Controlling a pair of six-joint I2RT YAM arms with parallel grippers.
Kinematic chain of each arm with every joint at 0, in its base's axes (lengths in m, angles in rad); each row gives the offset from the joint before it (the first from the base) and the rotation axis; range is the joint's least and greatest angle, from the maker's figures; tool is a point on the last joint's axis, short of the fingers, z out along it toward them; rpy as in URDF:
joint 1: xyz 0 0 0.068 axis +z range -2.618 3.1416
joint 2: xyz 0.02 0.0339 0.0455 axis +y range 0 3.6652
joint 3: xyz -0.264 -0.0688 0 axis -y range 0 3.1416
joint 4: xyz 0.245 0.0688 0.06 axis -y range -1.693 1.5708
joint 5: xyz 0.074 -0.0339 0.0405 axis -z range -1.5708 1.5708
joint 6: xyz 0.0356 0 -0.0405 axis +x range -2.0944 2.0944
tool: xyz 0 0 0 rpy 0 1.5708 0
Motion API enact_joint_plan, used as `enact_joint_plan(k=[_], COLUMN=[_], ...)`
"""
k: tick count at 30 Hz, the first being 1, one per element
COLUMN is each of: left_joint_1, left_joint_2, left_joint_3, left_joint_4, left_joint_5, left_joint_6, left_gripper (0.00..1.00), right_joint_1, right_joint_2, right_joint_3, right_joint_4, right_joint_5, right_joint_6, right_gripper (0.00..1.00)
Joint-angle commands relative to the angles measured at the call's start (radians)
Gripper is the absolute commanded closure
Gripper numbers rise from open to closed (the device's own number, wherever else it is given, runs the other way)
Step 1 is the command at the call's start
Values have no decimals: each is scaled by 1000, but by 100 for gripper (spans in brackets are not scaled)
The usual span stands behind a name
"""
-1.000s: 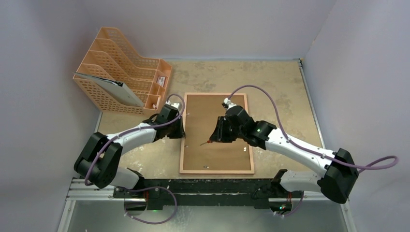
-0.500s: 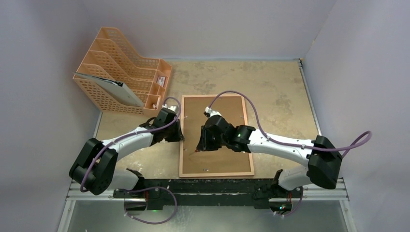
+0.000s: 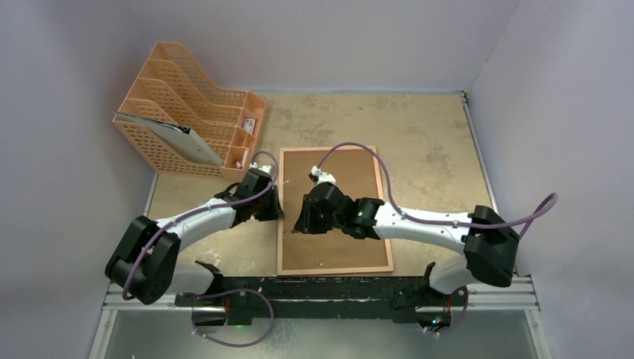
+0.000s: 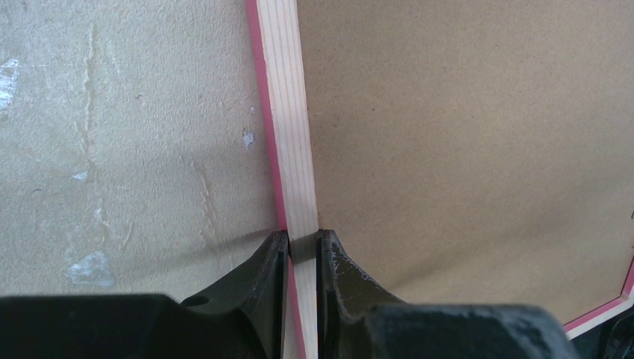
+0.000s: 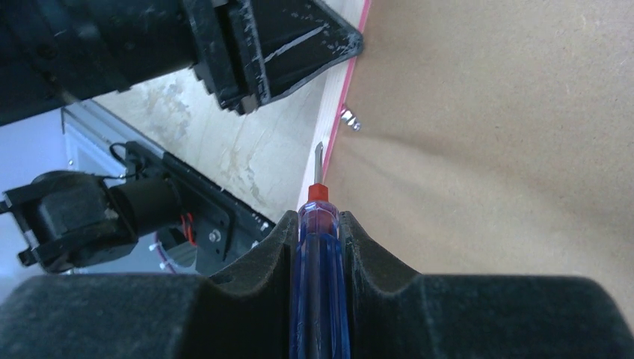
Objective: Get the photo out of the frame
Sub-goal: Release the photo frame item from the photo frame.
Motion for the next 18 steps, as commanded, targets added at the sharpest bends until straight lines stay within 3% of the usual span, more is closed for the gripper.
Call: enact_joint_plan(k=[1,18], left_joint_1=[0,-2], left_joint_2=[-30,-31], left_joint_3=[-9,-7], left_joint_4=[-30,-36], left_joint_5=[20,21], left_joint_6=[-1,-2], left_gripper=[100,100], right_joint_1=[9,11], right_joint_2=[33,66], right_joint_3=[36,14], right_joint_4=[47,73], right_joint_5=[62,124], right_joint_6=[35,67], right_gripper=[100,100])
